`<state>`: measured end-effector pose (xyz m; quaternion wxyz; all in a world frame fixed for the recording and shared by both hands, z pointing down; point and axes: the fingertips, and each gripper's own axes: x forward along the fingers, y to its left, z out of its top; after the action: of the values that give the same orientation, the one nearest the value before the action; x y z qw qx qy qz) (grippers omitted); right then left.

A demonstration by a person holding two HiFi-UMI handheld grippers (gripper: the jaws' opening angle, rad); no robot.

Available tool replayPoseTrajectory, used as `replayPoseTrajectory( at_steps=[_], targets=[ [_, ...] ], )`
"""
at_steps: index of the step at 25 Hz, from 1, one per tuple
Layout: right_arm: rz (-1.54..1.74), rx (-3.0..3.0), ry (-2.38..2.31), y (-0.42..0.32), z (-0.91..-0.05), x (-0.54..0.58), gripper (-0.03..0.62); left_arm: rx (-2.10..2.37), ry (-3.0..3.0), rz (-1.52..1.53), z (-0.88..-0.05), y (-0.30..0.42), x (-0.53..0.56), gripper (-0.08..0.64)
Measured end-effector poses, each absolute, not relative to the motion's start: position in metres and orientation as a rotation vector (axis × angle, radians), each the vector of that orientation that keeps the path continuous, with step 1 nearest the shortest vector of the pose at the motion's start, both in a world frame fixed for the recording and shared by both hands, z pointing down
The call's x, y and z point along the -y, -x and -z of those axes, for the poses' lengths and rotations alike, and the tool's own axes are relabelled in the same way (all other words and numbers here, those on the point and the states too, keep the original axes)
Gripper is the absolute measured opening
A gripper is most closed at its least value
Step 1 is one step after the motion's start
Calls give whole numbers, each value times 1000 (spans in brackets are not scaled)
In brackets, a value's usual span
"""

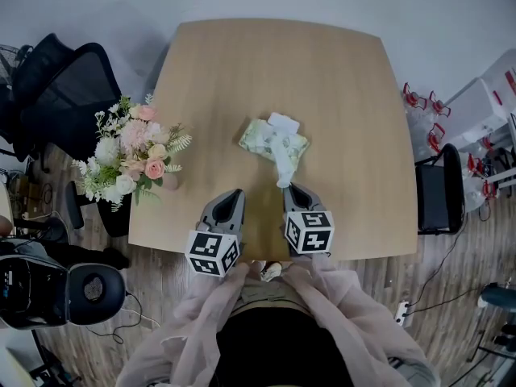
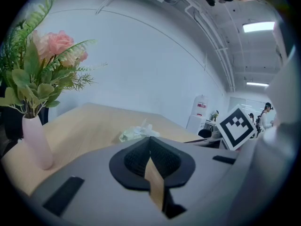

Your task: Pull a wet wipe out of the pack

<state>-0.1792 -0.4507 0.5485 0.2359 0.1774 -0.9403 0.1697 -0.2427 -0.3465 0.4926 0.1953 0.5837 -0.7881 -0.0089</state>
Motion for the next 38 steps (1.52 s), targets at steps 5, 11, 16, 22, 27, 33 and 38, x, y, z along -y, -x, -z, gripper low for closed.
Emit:
replayPoseTrajectory(
  at_steps=[5,11,16,22,27,33,38],
  targets=[
    [-461,2581,-497,171,-546,451,15,2201,-1646,16,-493,236,346,12],
    [-462,2584,-513,160,-542,450,15,2190,-1659,6,-491,226,344,12],
    [-470,2585,-537,149,-539,451,15,2178,-1678,-8,-489,218,343,12],
    [-478,2583,-576,133,-537,451,15,2161,-1696,-19,-490,207,340,12],
    [-474,2584,-609,118,-533,452,15,2153,-1709,-25,-488,198,338,12],
    [-480,2581,-647,97,-532,450,15,2141,-1723,-33,-489,187,335,12],
    [-496,2578,-677,80,-531,450,15,2136,-1724,-41,-490,180,332,12]
  ],
)
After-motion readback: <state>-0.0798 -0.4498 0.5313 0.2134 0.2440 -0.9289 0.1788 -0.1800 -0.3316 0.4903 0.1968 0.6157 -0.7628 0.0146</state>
